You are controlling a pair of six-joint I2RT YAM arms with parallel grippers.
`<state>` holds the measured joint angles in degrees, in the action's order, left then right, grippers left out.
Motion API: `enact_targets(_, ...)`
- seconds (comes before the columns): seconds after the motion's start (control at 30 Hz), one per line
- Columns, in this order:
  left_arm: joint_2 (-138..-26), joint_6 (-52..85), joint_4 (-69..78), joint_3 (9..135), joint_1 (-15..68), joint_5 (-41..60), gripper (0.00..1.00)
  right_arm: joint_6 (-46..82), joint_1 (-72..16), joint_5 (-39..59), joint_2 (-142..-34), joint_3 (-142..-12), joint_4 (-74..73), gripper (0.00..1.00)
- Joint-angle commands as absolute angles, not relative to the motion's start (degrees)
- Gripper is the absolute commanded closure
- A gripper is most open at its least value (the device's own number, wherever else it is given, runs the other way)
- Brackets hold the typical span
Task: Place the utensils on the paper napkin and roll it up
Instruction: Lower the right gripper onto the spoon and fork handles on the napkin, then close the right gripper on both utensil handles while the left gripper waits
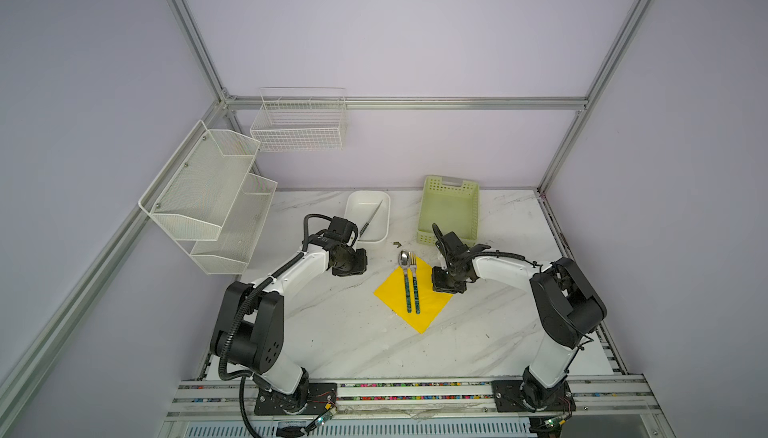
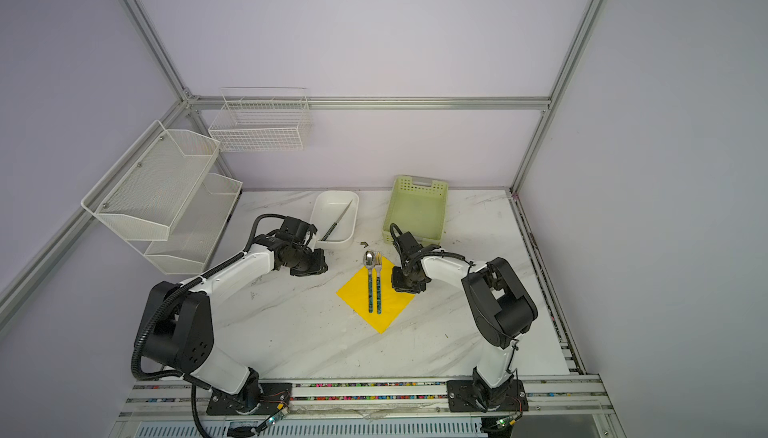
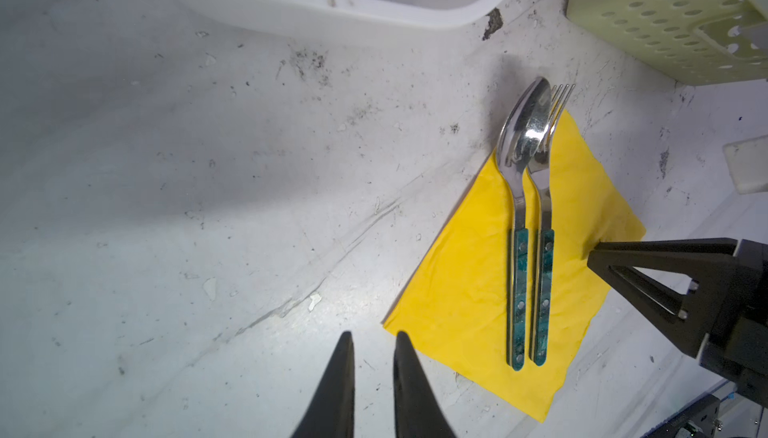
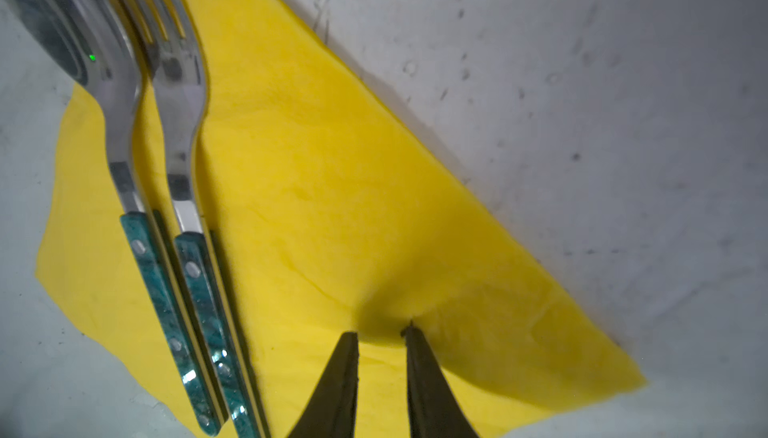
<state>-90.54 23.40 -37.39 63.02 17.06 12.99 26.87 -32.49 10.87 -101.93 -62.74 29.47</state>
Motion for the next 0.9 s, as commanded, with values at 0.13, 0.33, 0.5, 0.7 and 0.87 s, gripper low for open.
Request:
enact_targets(0.13,-88.6,17.1,-38.9,68.8,14.5,10.8,0.82,28.6,-36.1,4.9,-102.0,-70.1,38.3,0.73)
enact_targets(0.33,-87.7,13.9,-38.7,70.4,11.3,9.3,0.82,34.1,-39.6,3.4,-103.6,-73.9,38.7,0.73)
enact_targets(0.5,-85.3,10.4,-38.7,69.2,10.2,7.7,0.81,38.2,-42.1,3.1,-106.7,-77.6,37.2,0.73)
enact_targets(0.7,-82.7,11.5,-37.4,67.2,10.1,7.2,0.81,39.5,-43.8,2.5,-112.5,-82.5,37.4,0.73)
enact_targets(0.87,-82.6,12.0,-36.4,66.1,10.1,9.6,0.81,39.6,-44.0,1.3,-115.1,-83.9,38.6,0.74)
